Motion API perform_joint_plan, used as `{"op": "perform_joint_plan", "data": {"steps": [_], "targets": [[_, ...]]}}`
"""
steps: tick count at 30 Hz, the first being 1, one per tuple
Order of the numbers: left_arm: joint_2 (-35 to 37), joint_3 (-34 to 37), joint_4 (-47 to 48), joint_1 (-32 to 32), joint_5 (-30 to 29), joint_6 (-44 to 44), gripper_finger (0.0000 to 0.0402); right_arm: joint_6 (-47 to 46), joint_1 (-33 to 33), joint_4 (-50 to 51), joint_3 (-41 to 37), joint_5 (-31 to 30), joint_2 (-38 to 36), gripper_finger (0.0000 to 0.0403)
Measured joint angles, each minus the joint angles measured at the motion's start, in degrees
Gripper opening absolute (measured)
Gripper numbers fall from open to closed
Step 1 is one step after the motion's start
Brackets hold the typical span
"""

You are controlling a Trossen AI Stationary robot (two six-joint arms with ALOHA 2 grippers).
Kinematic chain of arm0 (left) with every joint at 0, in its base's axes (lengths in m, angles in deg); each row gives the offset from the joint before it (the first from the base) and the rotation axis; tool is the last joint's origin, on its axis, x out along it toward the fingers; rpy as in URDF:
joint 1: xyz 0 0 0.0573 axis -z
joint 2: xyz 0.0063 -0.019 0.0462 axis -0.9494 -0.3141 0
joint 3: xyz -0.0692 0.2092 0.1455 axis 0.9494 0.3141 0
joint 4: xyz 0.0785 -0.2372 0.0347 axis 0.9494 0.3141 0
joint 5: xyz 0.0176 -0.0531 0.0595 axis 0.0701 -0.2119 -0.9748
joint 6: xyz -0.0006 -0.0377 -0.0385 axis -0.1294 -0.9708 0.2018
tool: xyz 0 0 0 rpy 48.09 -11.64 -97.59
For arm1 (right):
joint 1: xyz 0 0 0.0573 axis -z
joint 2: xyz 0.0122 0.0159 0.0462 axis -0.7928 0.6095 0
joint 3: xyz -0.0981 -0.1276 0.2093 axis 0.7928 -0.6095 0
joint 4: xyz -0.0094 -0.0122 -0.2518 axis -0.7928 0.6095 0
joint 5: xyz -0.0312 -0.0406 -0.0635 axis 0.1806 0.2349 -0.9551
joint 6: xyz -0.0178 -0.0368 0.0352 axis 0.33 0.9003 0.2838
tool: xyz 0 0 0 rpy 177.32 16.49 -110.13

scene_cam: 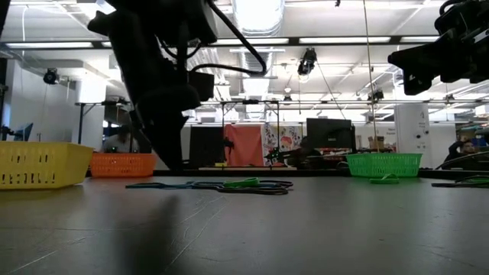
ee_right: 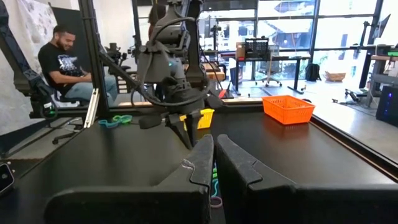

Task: Sort rubber bands into baskets
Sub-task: Put the blue rubber band into the yellow bin

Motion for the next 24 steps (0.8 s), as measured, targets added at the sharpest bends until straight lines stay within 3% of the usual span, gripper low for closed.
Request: {"op": "perform_joint_plan", "data": {"steps": [8,13,19,24], "targets": [[0.03,0.67,-0.78,-0.93,1.39,1.59,0.0171,-0.01,0.0,0.0,0.01,0.02,0.0,0.0009],[0.14,3.98,-1.5,-3.19,5.22,1.96,0.0209,0.0,0.0,0.0,-0.01,0.02,-0.01,0.0009],[0.51,7.22,-6.22,-4.43,5.92,1.24,0.0184,-0.01,-0.02,0.0,-0.01,0.02,-0.02,0.0009],[0.56,9.85,-9.35,-4.71,6.64,0.87,0.0099,0.0,-0.01,0.0,-0.01,0.02,-0.01,0.0009]]}}
